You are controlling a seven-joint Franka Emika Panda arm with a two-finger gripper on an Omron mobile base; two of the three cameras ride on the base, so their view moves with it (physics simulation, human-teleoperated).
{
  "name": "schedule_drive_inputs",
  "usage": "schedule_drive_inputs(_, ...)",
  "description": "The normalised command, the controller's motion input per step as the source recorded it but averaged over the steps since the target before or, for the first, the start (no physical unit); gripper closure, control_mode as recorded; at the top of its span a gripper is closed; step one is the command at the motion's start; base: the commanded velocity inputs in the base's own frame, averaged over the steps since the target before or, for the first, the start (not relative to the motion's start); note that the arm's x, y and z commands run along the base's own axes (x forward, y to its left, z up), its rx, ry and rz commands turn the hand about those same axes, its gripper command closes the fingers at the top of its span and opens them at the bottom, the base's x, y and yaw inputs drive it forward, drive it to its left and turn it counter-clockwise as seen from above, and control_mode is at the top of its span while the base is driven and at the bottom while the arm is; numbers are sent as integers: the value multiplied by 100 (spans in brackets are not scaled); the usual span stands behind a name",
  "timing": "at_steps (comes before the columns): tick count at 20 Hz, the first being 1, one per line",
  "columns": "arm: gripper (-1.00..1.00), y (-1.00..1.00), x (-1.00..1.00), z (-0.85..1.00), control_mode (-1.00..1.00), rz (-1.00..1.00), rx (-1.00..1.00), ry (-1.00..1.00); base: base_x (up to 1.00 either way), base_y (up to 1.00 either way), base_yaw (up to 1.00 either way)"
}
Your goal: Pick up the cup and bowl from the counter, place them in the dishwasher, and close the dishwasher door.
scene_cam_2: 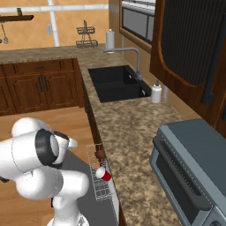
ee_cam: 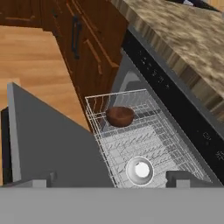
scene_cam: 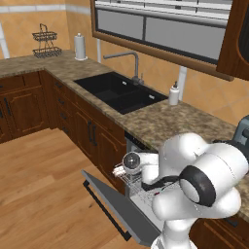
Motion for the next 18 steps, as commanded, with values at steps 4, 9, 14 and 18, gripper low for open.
schedule_drive_inputs(4,-100,84,-36,95,-100,0,-2,15,0,0,0)
schedule_drive_inputs(9,-100,87,-58,50,-100,-2,-11,21,0,0,0)
schedule_drive_inputs(14,-100,90,-55,13,-100,-6,-23,25,0,0,0)
schedule_drive_inputs(18,-100,92,-45,-9,-100,-8,-41,16,0,0,0)
